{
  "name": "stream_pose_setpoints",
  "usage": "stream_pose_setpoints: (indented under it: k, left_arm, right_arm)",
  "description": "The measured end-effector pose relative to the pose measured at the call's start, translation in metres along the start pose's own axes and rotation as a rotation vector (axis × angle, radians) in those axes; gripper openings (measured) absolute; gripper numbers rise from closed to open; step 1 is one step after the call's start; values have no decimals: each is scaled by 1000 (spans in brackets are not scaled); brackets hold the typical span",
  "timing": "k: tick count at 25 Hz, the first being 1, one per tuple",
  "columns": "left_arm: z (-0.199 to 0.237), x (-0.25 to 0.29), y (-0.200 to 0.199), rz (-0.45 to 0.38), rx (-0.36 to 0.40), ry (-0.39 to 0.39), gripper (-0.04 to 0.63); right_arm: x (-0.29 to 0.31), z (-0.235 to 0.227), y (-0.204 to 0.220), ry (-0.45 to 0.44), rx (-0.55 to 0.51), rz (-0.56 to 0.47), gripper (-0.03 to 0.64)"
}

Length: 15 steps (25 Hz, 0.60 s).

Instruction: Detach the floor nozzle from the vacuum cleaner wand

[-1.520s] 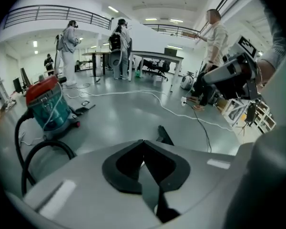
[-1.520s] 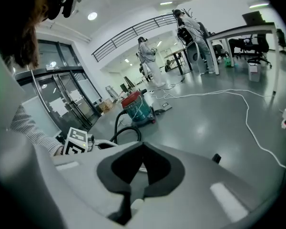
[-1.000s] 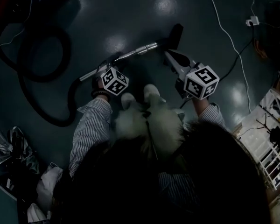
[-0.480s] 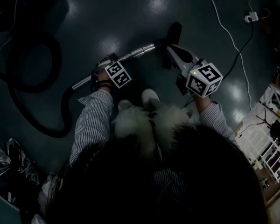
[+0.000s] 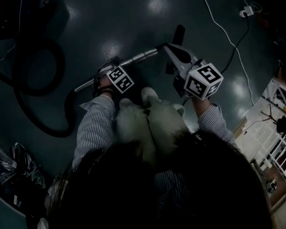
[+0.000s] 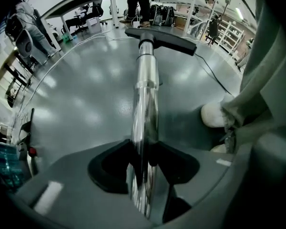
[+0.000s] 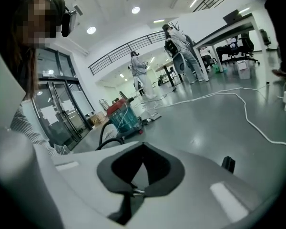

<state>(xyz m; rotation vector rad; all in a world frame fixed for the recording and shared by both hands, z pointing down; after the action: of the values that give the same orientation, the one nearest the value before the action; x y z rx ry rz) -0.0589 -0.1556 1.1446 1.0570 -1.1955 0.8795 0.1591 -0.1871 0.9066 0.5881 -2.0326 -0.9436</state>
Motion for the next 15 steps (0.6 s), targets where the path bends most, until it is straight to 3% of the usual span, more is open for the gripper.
stream_pose_setpoints:
  k: [7, 15]
  left_arm:
    - [1, -133, -27, -10, -10, 0, 178]
    - [22, -336, -55, -78, -55, -86, 178]
  right_arm:
    - [-74, 49, -112, -9, 11, -90, 2]
    - [-171, 129, -276, -63, -43, -213, 2]
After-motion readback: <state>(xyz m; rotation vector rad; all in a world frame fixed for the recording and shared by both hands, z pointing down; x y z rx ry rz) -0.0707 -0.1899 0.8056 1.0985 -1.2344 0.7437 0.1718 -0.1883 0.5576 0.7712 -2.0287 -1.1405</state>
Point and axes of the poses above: the fingertips, and each gripper's own axes: x forward along the fingers, z to its left, y out of its underside, the point moved 8 cm from there along -x, backward along the fingers, and after that the axes turned 5 degrees about -x, right-handed, at the moved point
